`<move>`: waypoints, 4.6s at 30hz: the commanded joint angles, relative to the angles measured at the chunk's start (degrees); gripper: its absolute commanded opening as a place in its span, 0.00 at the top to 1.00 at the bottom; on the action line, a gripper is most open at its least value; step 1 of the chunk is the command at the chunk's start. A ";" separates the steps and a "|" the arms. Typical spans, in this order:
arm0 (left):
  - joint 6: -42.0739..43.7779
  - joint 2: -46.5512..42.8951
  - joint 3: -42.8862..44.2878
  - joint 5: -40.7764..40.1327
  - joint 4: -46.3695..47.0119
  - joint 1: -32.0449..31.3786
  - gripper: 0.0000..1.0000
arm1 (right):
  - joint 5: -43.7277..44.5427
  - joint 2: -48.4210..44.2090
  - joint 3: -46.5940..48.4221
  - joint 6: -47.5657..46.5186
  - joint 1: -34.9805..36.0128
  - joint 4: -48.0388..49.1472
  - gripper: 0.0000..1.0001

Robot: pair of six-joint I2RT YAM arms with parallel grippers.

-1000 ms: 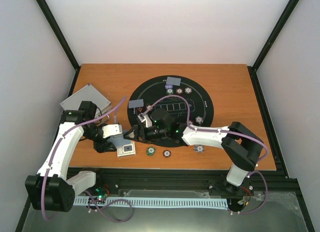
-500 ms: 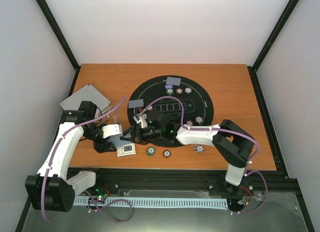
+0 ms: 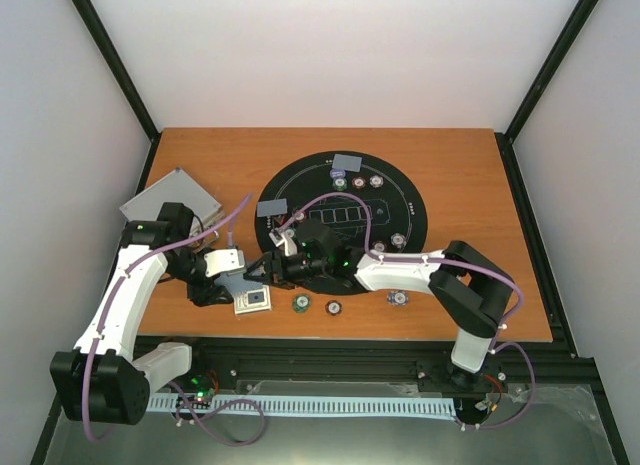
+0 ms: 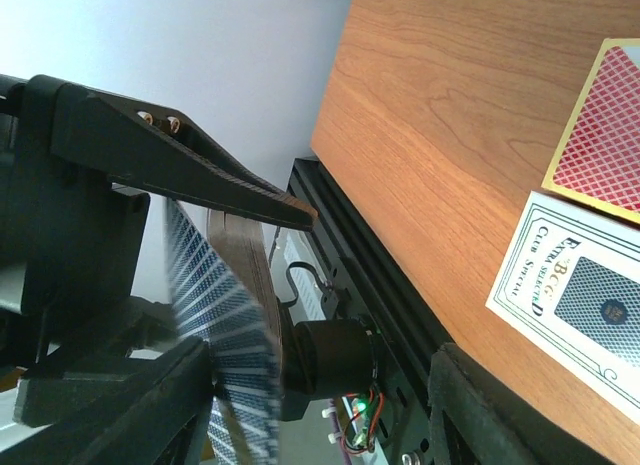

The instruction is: Distribute texas hold em gaming equipment

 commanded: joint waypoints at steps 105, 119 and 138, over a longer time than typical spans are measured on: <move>1.93 -0.08 -0.54 0.49 1.10 -0.07 0.99 | 4.05 -9.63 -6.96 2.05 -3.09 -0.93 0.97; 1.89 -0.19 -0.87 -0.38 1.41 -0.09 0.99 | -1.73 -19.54 -17.51 -8.25 -22.90 -13.66 0.97; 2.18 -0.37 -0.41 -0.78 0.51 -0.12 0.99 | 6.03 -8.98 -8.13 -30.35 -38.99 -37.66 0.84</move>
